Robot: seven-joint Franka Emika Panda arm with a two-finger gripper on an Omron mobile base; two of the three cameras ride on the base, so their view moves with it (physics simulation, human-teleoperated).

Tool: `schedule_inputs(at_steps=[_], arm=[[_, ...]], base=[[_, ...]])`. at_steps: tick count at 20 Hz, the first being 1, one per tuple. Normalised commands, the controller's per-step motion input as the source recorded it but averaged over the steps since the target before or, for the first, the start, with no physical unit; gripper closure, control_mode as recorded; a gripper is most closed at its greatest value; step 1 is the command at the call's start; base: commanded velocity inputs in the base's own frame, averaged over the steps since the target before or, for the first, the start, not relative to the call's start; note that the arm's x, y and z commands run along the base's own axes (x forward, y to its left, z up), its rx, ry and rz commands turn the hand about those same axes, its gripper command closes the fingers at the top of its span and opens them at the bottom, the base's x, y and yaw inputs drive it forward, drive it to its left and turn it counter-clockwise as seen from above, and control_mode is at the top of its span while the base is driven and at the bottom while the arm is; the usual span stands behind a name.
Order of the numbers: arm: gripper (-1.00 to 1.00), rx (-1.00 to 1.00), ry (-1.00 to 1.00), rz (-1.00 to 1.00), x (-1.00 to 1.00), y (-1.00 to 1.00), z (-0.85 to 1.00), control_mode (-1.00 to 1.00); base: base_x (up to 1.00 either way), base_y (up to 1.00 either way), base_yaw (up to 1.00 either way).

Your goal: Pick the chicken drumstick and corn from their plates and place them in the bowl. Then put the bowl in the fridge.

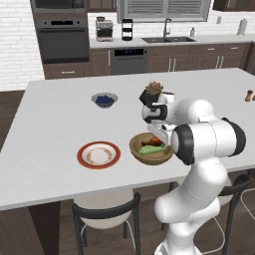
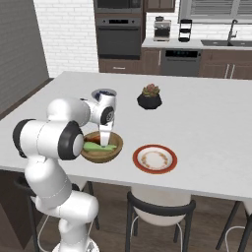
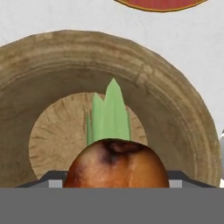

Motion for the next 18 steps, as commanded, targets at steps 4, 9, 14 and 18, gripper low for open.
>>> schedule_inputs(at_steps=[4, 9, 14, 18], arm=[[-1.0, -0.03, 0.0, 0.0, -0.01, 0.0, 0.0, -1.0], [-1.0, 0.0, -0.01, 0.0, -0.15, 0.0, 0.12, -1.0], [-1.0, 0.0, -0.06, 0.0, -0.31, 0.0, 0.13, -1.0], [-1.0, 0.0, -0.07, 0.0, -0.28, 0.0, 0.26, -1.0]], base=[[0.0, 0.0, 0.0], [0.0, 0.0, 0.0], [0.0, 0.0, 0.0], [0.0, 0.0, 0.0]])
